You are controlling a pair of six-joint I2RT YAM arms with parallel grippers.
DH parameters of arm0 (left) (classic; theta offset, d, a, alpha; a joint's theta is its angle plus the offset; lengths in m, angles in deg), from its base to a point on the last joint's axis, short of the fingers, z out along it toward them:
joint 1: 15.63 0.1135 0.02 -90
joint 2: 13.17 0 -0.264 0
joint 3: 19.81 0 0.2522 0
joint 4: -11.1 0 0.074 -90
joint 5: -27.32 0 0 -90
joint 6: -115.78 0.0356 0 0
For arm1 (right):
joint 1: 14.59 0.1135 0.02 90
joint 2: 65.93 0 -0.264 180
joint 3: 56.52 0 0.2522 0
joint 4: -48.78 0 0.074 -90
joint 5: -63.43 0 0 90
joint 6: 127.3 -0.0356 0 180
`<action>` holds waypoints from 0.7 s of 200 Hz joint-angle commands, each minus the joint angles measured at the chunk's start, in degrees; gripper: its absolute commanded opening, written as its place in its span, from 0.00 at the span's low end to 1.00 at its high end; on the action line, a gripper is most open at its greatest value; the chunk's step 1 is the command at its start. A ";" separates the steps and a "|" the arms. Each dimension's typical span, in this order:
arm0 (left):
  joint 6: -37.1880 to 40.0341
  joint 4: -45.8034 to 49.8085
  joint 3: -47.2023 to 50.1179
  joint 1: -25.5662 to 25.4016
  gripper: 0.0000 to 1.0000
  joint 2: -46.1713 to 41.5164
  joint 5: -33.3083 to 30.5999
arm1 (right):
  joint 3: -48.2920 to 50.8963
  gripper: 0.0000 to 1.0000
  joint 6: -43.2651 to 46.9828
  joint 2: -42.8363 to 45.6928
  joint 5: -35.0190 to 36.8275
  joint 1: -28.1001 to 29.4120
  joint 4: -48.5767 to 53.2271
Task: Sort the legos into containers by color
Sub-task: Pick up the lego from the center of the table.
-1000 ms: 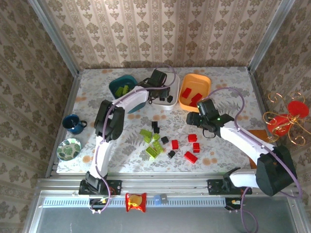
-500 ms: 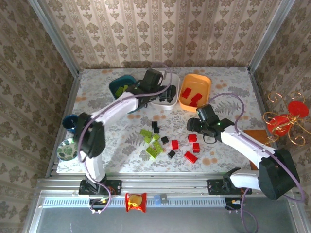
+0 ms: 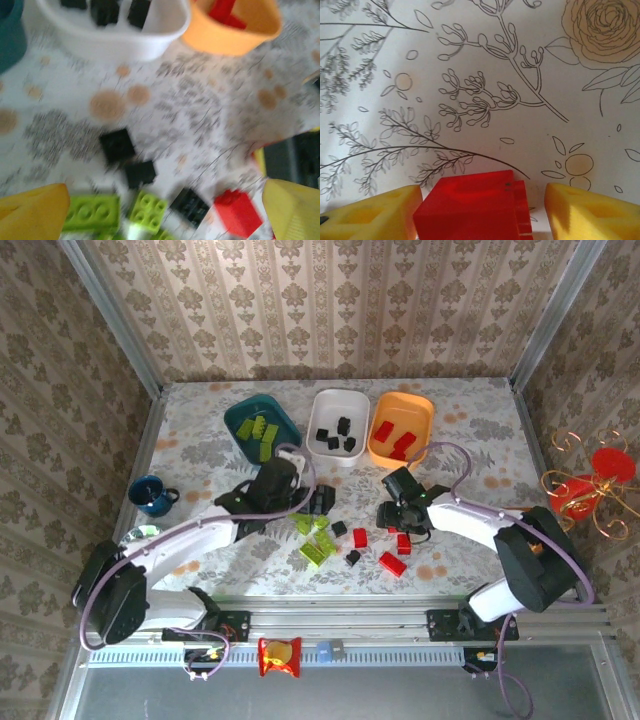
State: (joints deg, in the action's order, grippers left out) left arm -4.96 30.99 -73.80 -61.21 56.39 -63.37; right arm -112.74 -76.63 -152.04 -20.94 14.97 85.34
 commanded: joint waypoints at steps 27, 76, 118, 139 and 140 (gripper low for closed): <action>-3.62 -1.56 6.43 3.48 1.00 -5.46 -1.14 | 0.27 0.49 -0.24 -0.31 0.70 0.58 -1.64; -2.03 0.75 8.72 4.78 1.00 -8.22 -4.38 | -2.28 0.25 2.93 6.11 0.69 0.67 0.01; -1.51 1.37 9.63 5.31 1.00 -10.73 -5.24 | -14.58 0.22 7.51 7.47 2.32 -3.09 2.89; -1.43 1.99 9.82 5.42 1.00 -11.33 -4.81 | -21.31 0.23 9.50 2.14 5.98 -5.26 2.26; -1.43 2.01 9.82 5.46 1.00 -11.35 -4.78 | -21.77 0.23 9.61 1.80 6.11 -5.37 2.25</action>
State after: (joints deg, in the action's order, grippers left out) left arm -7.24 31.60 -65.01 -56.30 46.29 -67.28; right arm -127.71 -70.64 -145.53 -19.69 11.85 86.96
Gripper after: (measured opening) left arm 0.998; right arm 0.410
